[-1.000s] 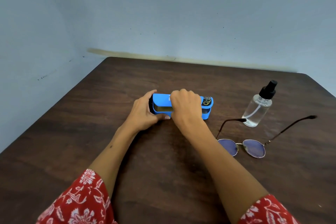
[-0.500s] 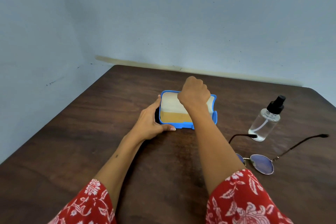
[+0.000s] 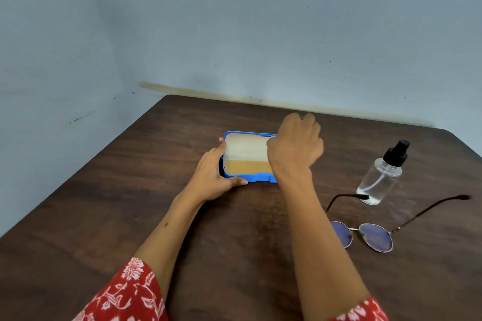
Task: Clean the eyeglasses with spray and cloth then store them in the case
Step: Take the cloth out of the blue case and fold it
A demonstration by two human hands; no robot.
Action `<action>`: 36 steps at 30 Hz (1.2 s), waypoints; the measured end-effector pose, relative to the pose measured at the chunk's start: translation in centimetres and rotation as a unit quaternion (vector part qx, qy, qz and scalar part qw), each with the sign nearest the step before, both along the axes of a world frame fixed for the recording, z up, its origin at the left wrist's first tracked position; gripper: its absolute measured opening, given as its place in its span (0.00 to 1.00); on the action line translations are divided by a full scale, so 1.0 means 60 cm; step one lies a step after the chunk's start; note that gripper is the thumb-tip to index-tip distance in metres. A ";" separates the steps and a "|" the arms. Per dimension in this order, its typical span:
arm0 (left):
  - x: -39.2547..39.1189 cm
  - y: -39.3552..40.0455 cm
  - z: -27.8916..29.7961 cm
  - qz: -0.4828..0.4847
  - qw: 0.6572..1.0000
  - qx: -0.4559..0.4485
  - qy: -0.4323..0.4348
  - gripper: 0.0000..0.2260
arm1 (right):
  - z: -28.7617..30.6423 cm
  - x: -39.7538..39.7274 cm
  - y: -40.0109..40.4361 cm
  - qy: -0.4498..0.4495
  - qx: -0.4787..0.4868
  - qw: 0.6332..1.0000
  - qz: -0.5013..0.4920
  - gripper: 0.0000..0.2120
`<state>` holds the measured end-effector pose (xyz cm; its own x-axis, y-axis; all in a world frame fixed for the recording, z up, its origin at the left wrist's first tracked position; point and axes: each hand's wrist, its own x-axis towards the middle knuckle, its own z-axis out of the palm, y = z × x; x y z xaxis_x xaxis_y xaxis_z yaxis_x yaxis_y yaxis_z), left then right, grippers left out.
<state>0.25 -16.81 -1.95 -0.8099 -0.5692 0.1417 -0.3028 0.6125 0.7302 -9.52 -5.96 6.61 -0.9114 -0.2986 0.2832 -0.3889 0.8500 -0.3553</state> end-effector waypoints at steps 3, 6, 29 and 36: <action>0.000 0.003 0.001 0.001 1.000 -0.014 0.000 0.47 | -0.006 -0.005 0.026 -0.097 0.026 0.995 0.000 0.13; 0.001 0.003 0.002 0.005 1.000 -0.022 0.001 0.46 | -0.021 -0.006 0.034 -0.130 0.052 0.990 0.008 0.14; -0.002 -0.007 -0.009 0.019 0.999 -0.027 0.036 0.44 | -0.041 0.007 0.016 -0.150 0.037 0.988 0.014 0.13; -0.006 -0.013 -0.019 0.026 0.999 -0.008 0.045 0.46 | 0.017 0.017 0.028 -0.127 -0.027 0.991 0.029 0.11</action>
<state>-0.10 -17.59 -3.06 -0.7632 -0.6065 0.2231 -0.2669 0.6103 0.7459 -8.50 -4.26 7.61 -0.9369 -0.3436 0.0643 -0.3294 0.8063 -0.4913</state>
